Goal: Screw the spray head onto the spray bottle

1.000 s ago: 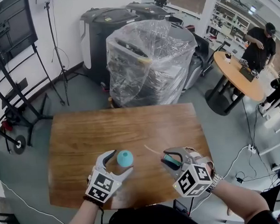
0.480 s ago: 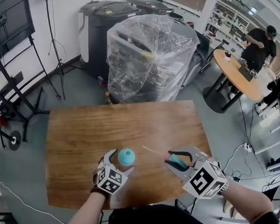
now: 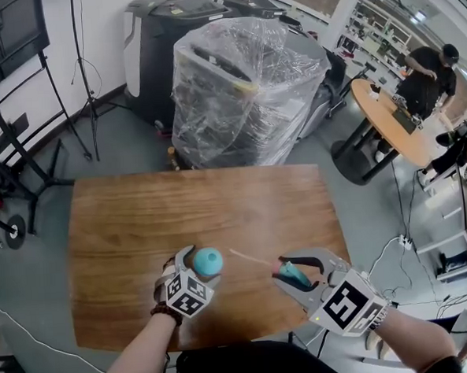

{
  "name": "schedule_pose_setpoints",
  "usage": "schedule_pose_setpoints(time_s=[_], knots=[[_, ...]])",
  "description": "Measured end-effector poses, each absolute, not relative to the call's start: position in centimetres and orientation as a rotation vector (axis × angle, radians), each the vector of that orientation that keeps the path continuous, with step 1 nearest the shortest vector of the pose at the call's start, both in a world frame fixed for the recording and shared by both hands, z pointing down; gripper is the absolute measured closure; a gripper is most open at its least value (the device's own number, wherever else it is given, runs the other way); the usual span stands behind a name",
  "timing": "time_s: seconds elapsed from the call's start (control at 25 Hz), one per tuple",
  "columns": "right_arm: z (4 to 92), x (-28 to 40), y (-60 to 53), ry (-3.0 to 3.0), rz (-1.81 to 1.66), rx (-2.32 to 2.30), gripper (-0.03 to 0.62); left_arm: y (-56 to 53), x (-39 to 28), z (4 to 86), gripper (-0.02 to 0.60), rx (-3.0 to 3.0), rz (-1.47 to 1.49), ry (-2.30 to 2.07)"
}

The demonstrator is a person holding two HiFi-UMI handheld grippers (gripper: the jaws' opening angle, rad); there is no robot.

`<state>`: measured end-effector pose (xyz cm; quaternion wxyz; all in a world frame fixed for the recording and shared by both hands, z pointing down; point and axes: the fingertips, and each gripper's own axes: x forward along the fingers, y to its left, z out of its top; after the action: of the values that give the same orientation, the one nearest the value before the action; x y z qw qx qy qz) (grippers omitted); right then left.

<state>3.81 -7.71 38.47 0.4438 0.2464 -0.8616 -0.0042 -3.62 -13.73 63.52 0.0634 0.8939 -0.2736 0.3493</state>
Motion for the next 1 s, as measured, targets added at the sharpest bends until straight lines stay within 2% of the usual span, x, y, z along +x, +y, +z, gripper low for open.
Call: schedule_pose_setpoints(time_s=[0.12, 0.2, 0.4, 1.0], knots=[[38.6, 3.6, -7.6, -2.141, -0.001, 0.604, 0.474, -13.7, -3.6, 63.8, 0.116, 2.703, 1.071, -0.808], [38.7, 3.4, -7.5, -2.149, -0.005, 0.598, 0.474, -13.7, -3.6, 63.9, 0.151, 2.706, 1.078, -0.797], [38.7, 3.0, -7.7, -2.159, 0.007, 0.589, 0.474, -13.4, -3.3, 64.1, 0.163, 2.708, 1.139, -0.763], [40.7, 3.6, -5.8, -2.118, -0.039, 0.443, 0.474, -11.9, -4.4, 61.0, 0.172, 2.703, 1.791, -0.731]])
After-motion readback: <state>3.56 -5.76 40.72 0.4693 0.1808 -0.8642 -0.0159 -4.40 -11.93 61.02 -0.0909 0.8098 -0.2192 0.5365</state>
